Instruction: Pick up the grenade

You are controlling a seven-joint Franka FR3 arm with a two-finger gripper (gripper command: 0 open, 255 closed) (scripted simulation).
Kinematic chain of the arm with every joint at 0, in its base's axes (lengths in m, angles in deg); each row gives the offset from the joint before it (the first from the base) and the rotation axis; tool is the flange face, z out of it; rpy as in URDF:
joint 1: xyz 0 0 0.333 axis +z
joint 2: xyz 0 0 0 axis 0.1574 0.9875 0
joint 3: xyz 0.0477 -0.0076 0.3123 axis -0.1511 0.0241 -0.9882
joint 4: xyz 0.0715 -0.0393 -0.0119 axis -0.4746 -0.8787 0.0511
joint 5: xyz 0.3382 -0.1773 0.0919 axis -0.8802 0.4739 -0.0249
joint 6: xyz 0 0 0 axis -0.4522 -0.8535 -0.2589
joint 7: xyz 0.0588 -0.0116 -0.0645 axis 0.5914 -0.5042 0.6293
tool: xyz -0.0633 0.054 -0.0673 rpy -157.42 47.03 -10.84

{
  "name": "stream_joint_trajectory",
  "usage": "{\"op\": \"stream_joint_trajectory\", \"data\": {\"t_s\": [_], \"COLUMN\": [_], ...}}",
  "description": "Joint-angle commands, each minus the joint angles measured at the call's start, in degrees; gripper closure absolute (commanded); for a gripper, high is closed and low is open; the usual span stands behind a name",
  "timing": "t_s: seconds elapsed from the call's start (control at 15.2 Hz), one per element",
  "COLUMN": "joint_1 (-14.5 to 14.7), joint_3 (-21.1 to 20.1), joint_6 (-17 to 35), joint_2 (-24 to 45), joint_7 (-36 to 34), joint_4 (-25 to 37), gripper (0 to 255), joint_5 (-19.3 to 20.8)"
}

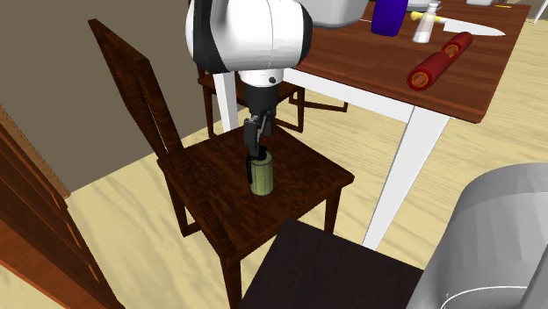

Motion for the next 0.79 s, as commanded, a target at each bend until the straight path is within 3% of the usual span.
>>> {"op": "stream_joint_trajectory", "data": {"t_s": [0.0, 0.4, 0.59, 0.66, 0.73], "joint_1": [-1.0, -2.4, -2.7, -2.7, -2.7], "joint_3": [-0.1, -2.3, -2.6, -2.6, -2.6], "joint_6": [1.1, 4.9, 5.2, 5.2, 5.2], "joint_2": [3.4, 8.3, 8.8, 8.7, 8.7], "joint_7": [3.7, 8.0, 8.4, 8.4, 8.4], "joint_4": [1.3, 1.0, 1.1, 1.0, 1.0], "gripper": [0, 0, 0, 255, 255], "joint_5": [-3.5, -9.4, -9.9, -9.9, -9.9]}}
